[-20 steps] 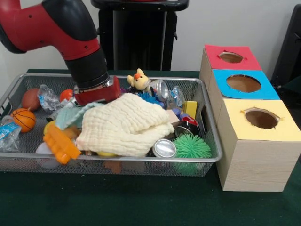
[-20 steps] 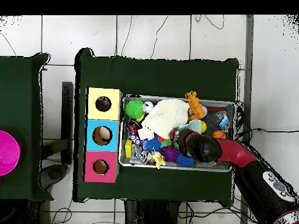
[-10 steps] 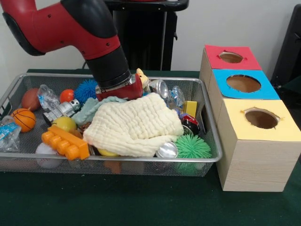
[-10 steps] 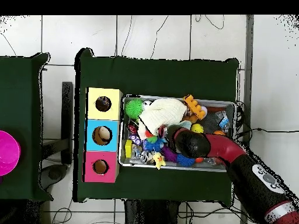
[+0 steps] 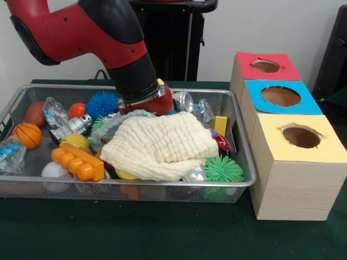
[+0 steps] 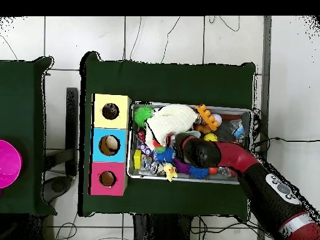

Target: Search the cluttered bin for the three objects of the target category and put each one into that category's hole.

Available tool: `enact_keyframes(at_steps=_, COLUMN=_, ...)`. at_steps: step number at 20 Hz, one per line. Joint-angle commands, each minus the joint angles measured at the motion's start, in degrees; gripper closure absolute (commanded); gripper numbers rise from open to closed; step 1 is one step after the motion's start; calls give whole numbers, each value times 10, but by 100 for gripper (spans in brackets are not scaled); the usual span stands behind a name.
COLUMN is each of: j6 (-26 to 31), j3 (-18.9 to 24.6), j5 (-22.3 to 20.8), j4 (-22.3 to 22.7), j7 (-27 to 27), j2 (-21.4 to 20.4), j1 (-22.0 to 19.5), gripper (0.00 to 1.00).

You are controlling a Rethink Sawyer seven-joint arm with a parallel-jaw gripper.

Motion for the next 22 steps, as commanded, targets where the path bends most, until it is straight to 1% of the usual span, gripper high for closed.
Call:
enact_keyframes(at_steps=1, j6=-38, j3=36, j5=25, j4=11, j7=48, j2=-10, j1=14, gripper=100)
enact_keyframes(at_steps=5, j6=-36, j3=29, j5=20, j4=11, j7=48, j2=-19, j1=16, gripper=100)
enact_keyframes(at_steps=6, j6=-27, j3=19, j5=20, j4=20, j7=54, j2=-45, j1=21, gripper=100)
enact_keyframes(at_steps=7, j6=-22, j3=15, j5=20, j4=26, j7=57, j2=-63, j1=23, gripper=100)
enact_keyframes(at_steps=8, j6=-4, j3=12, j5=22, j4=38, j7=56, j2=-100, j1=26, gripper=100)
enact_keyframes(at_steps=10, j6=37, j3=11, j5=41, j4=53, j7=55, j2=-152, j1=26, gripper=100)
enact_keyframes(at_steps=12, j6=69, j3=14, j5=57, j4=60, j7=42, j2=-191, j1=22, gripper=100)
enact_keyframes(at_steps=14, j6=94, j3=14, j5=68, j4=62, j7=28, j2=-216, j1=20, gripper=100)
enact_keyframes(at_steps=16, j6=113, j3=18, j5=80, j4=64, j7=13, j2=-233, j1=14, gripper=100)
enact_keyframes(at_steps=18, j6=129, j3=23, j5=88, j4=62, j7=-2, j2=-240, j1=9, gripper=100)
enact_keyframes(at_steps=22, j6=150, j3=25, j5=94, j4=60, j7=-26, j2=-255, j1=4, gripper=100)
